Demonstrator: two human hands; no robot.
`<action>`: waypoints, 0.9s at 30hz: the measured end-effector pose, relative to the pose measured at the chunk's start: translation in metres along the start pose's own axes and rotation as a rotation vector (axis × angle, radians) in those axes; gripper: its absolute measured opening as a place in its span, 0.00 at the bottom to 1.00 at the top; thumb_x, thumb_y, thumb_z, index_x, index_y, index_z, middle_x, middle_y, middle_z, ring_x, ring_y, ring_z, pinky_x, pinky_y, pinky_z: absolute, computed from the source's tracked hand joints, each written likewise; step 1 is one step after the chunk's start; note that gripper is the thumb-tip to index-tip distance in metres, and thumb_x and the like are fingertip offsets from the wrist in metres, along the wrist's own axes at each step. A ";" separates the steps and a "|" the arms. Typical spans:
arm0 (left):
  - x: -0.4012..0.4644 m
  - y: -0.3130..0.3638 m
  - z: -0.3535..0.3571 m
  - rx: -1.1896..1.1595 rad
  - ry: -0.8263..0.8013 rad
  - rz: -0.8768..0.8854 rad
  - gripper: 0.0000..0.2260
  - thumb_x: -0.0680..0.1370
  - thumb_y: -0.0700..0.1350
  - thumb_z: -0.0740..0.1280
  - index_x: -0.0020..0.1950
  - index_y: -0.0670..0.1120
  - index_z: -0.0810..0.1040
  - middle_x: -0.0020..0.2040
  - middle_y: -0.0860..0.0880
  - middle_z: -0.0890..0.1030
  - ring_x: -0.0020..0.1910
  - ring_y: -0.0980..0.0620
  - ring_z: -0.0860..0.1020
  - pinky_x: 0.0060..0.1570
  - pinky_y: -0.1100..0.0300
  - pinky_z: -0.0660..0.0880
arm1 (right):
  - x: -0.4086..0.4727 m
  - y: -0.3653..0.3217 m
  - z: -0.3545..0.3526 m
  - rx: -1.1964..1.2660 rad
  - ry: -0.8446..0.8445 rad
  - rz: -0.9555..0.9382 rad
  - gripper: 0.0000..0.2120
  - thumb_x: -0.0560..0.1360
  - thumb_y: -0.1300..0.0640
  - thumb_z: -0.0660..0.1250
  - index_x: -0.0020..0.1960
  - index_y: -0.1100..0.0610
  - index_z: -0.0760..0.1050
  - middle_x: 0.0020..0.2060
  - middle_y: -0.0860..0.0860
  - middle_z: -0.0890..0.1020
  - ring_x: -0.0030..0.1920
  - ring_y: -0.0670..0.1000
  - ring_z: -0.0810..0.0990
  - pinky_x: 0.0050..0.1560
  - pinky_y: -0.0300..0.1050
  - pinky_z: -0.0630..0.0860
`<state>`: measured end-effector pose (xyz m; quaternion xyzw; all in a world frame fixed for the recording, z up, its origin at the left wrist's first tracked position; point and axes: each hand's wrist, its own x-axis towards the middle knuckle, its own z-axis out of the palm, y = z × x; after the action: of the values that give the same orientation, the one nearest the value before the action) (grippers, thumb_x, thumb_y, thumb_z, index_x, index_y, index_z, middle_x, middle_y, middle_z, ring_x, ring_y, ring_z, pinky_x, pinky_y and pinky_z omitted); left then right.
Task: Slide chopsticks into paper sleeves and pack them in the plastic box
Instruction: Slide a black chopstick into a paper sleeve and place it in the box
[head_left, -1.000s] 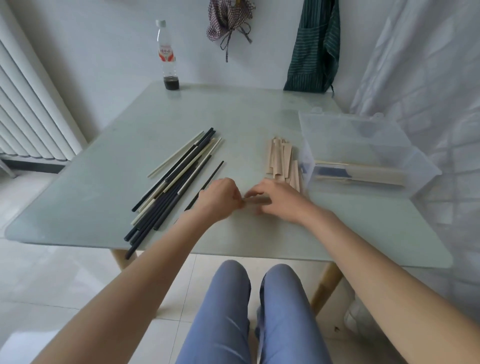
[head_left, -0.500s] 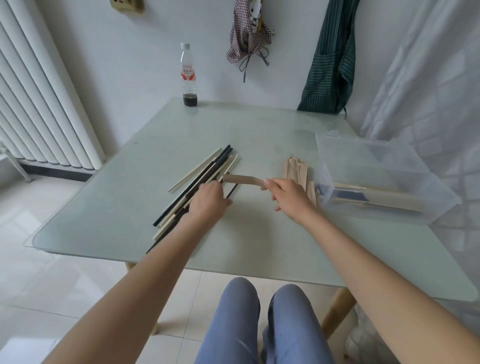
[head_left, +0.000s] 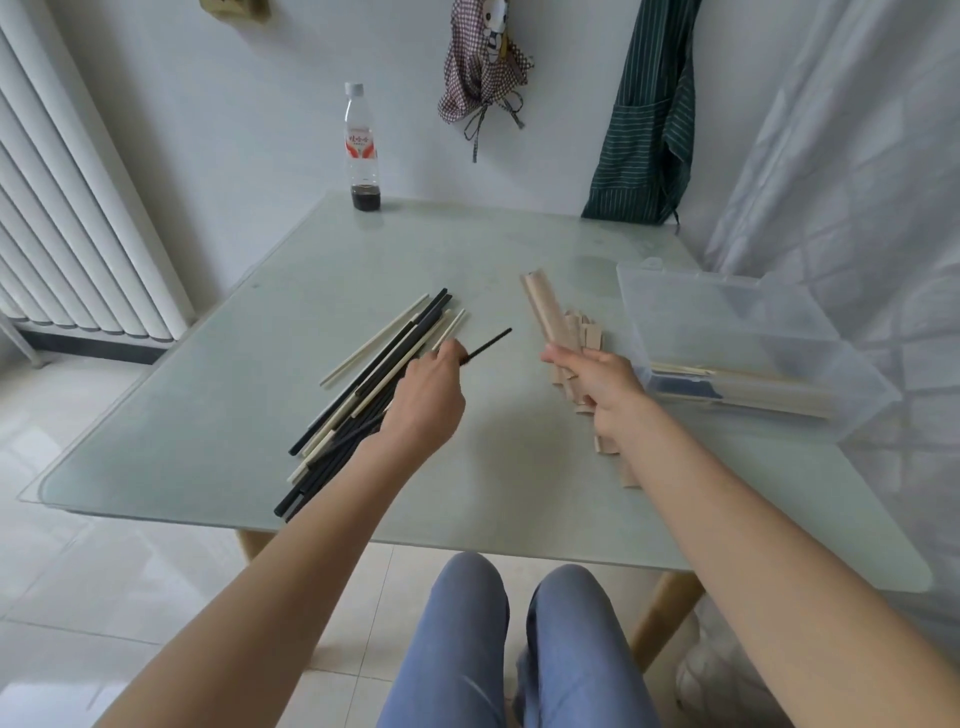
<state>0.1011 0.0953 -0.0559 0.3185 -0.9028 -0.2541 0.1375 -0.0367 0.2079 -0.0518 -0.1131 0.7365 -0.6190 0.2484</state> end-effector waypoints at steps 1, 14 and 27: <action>-0.002 0.001 -0.002 -0.031 0.052 0.030 0.17 0.76 0.31 0.53 0.62 0.44 0.70 0.53 0.42 0.76 0.53 0.41 0.73 0.50 0.50 0.72 | 0.000 -0.003 0.000 -0.013 -0.013 0.048 0.09 0.76 0.52 0.66 0.40 0.53 0.80 0.28 0.47 0.74 0.29 0.44 0.65 0.27 0.35 0.59; -0.014 0.017 -0.006 -0.043 0.207 0.093 0.12 0.80 0.45 0.59 0.54 0.48 0.81 0.47 0.47 0.82 0.49 0.45 0.77 0.46 0.51 0.74 | -0.007 -0.004 0.007 0.517 -0.068 0.029 0.05 0.78 0.62 0.62 0.44 0.60 0.75 0.41 0.55 0.80 0.40 0.50 0.79 0.38 0.37 0.79; -0.012 0.022 -0.008 -0.037 0.147 0.003 0.12 0.80 0.44 0.58 0.54 0.49 0.81 0.38 0.50 0.74 0.43 0.47 0.74 0.34 0.58 0.64 | -0.011 -0.005 0.005 0.618 -0.160 0.051 0.04 0.78 0.59 0.62 0.46 0.58 0.75 0.39 0.53 0.84 0.42 0.50 0.81 0.44 0.41 0.78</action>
<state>0.1024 0.1146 -0.0387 0.3322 -0.8860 -0.2463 0.2095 -0.0254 0.2080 -0.0449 -0.0622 0.4942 -0.7961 0.3435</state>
